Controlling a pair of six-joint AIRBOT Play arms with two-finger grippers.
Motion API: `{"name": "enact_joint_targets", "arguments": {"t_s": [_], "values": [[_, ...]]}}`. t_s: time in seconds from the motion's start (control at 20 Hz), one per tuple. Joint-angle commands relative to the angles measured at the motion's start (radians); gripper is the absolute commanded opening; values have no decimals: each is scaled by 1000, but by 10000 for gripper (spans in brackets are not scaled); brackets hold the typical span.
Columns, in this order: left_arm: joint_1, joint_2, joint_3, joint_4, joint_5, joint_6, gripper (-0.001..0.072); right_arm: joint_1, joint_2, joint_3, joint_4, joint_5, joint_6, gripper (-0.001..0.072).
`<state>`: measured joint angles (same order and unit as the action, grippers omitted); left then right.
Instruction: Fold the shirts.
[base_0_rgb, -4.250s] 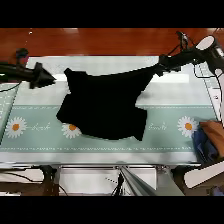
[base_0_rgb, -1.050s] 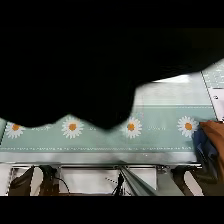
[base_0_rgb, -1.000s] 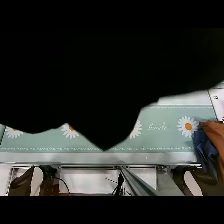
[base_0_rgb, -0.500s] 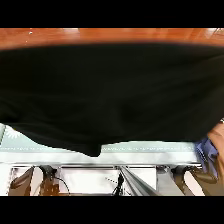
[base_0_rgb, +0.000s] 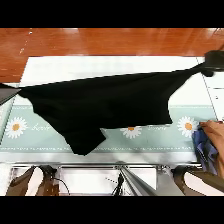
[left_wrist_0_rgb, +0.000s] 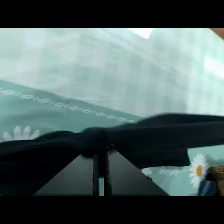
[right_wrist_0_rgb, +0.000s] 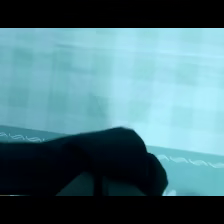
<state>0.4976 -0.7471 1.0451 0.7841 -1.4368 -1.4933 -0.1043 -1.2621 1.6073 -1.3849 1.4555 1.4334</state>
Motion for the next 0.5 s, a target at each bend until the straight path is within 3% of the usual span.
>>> {"name": "enact_joint_targets", "arguments": {"t_s": [0.0,0.25,0.45], "values": [[-106,-175,-51,-107,238,100,33,10,-171,-3,96,-174,-2,31],[-239,-387,-51,-185,551,296,33,8,-283,-3,199,-570,39,31],[-303,-525,-52,-182,679,361,34,9,-380,-3,206,-674,59,31]]}}
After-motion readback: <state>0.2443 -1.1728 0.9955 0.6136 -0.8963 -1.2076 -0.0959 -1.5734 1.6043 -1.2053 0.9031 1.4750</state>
